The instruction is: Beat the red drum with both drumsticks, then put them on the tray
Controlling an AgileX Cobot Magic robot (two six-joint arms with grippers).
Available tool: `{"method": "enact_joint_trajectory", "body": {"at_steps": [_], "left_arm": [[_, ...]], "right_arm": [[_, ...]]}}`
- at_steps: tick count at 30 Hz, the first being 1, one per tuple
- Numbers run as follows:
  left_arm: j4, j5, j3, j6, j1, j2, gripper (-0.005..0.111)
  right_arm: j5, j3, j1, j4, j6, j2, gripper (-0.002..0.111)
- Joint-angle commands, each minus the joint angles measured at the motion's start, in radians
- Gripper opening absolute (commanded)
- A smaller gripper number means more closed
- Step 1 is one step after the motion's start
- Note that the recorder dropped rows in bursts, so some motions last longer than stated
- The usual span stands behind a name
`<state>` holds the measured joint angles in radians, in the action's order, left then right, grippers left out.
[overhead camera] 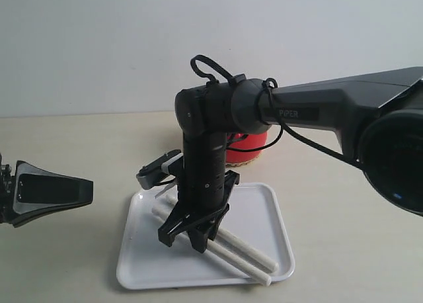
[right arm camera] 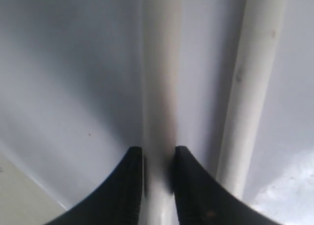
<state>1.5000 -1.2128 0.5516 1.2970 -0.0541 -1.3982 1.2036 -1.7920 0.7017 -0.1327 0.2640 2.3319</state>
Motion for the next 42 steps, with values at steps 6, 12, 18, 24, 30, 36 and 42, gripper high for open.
{"method": "enact_joint_trajectory", "body": {"at_steps": [6, 12, 18, 24, 30, 36, 42], "left_arm": [[0.024, -0.008, -0.004, 0.006, -0.004, 0.009, 0.0], [0.039, -0.008, -0.004, 0.006, -0.004, 0.009, 0.0], [0.051, -0.008, -0.004, 0.008, -0.004, 0.009, 0.0], [0.057, -0.008, -0.004, 0.019, -0.004, 0.009, 0.0], [0.099, -0.008, -0.004, 0.033, -0.004, 0.009, 0.0], [0.112, -0.008, -0.004, 0.032, -0.004, 0.009, 0.0], [0.111, -0.004, -0.004, 0.052, -0.004, 0.009, 0.0]], "right_arm": [[0.015, -0.033, 0.002, 0.005, -0.031, -0.007, 0.041], [0.018, -0.054, 0.002, 0.01, -0.05, -0.124, 0.041], [0.018, -0.032, 0.0, 0.013, -0.071, -0.218, 0.04], [0.018, -0.03, 0.0, 0.035, -0.08, -0.211, 0.04], [0.018, -0.03, 0.0, 0.029, -0.093, -0.173, 0.04], [0.018, -0.03, 0.0, 0.031, -0.113, -0.141, 0.04], [0.018, -0.021, 0.0, 0.106, -0.156, -0.2, 0.026]]}}
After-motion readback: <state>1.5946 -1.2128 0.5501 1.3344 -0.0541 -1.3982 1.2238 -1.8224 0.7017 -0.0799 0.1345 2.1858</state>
